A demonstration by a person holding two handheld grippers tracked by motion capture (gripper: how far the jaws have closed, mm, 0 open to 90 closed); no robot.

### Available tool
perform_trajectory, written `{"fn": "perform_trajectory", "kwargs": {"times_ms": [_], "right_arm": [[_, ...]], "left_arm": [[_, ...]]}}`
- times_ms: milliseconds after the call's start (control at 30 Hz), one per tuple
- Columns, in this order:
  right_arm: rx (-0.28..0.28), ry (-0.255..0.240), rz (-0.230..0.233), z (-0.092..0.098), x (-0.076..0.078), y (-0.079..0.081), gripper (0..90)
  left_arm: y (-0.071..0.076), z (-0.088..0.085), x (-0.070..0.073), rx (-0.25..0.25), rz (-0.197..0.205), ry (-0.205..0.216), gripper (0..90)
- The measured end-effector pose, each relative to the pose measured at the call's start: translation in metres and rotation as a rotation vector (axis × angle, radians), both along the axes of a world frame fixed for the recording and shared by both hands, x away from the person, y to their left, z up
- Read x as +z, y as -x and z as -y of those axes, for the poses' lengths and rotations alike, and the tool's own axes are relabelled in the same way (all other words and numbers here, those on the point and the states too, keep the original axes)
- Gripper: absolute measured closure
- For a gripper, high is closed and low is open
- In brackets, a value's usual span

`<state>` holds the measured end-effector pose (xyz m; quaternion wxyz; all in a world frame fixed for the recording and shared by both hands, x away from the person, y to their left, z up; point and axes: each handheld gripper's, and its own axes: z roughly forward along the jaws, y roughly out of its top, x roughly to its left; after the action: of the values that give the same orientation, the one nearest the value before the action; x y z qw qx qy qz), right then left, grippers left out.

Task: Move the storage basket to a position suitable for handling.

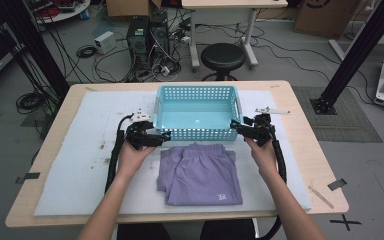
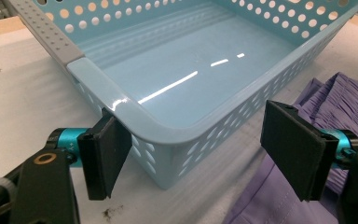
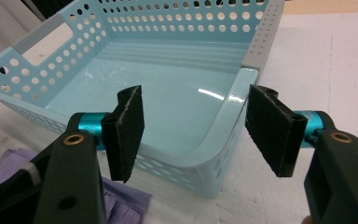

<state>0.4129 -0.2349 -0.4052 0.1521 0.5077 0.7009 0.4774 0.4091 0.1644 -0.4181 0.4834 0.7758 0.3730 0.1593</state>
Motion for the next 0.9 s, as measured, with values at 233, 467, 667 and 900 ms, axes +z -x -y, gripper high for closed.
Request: {"fn": "perform_trajectory", "kwargs": {"times_ms": [233,467,667,900], "right_arm": [[-0.002,0.003,0.002,0.0004,-0.0002,0.0004,38.6],[-0.006,0.008,0.006,0.0007,-0.0002,0.001,38.6],[-0.002,0.01,0.008,0.001,-0.0004,0.0026,38.6],[-0.002,0.01,0.007,0.0013,-0.0003,0.0034,38.6]], "left_arm": [[0.0013,0.0008,0.0009,-0.002,-0.005,-0.006,24.9],[0.0027,0.0014,0.0007,-0.004,-0.006,-0.004,25.0],[0.0031,0.0013,0.0007,-0.005,-0.008,-0.002,24.9],[0.0039,0.0019,0.0007,-0.005,-0.006,-0.003,24.9]]}}
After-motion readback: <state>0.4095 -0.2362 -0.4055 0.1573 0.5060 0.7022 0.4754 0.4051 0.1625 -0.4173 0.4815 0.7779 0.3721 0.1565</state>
